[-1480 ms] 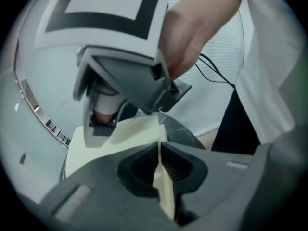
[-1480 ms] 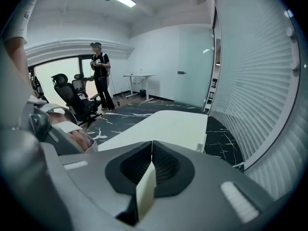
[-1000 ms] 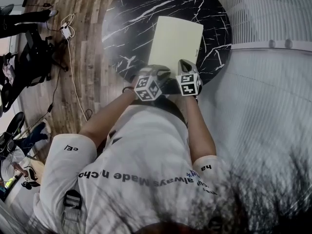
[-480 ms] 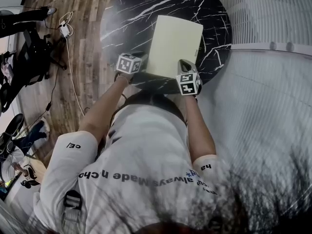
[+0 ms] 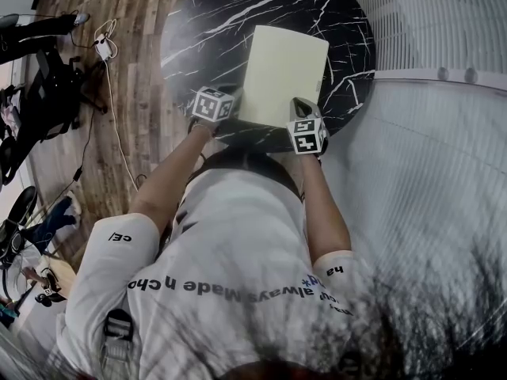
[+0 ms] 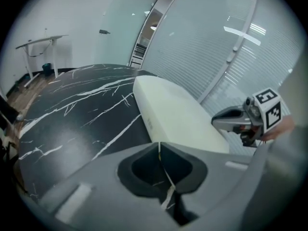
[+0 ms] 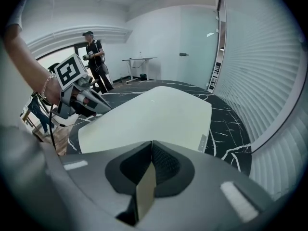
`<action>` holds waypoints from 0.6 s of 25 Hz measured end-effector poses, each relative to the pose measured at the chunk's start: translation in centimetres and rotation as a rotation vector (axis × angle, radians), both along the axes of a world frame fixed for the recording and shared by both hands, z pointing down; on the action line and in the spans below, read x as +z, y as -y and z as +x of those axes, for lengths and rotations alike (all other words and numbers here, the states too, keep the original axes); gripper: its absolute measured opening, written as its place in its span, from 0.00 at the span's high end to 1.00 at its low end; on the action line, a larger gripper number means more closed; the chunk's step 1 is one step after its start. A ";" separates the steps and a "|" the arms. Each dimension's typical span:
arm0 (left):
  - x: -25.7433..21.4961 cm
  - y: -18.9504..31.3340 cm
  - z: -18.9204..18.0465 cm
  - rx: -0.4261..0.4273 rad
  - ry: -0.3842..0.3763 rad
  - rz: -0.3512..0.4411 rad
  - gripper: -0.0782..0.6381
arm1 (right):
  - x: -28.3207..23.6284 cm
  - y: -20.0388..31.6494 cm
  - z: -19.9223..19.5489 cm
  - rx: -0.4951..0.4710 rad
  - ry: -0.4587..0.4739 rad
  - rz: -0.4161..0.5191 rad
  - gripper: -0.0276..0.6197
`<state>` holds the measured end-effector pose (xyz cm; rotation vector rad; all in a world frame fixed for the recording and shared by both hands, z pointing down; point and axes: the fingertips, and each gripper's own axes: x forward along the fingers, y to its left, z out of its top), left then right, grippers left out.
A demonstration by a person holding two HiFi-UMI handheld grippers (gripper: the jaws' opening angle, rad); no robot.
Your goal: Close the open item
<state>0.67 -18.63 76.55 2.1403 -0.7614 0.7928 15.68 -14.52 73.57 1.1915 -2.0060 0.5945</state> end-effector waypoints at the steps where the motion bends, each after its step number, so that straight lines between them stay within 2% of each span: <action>1: 0.0 0.0 0.1 0.004 0.005 0.002 0.87 | 0.1 0.0 0.1 0.003 -0.001 -0.005 0.95; 7: 0.1 0.0 0.5 0.019 0.021 0.012 0.87 | 0.7 0.0 0.7 0.010 -0.013 -0.018 0.95; 8: -0.2 0.3 0.3 0.014 0.034 0.031 0.84 | 0.7 0.0 0.7 0.008 -0.016 -0.020 0.95; 10: -1.6 0.9 0.1 0.017 0.088 0.126 0.82 | 1.0 0.0 0.7 0.008 -0.014 -0.023 0.95; 12: -3.7 0.7 1.5 0.091 0.132 0.240 0.83 | 1.2 0.0 0.7 0.012 -0.006 -0.024 0.95; 15: -3.6 -2.1 5.8 0.304 0.185 0.292 0.84 | 1.3 0.0 0.7 0.016 0.000 -0.021 0.95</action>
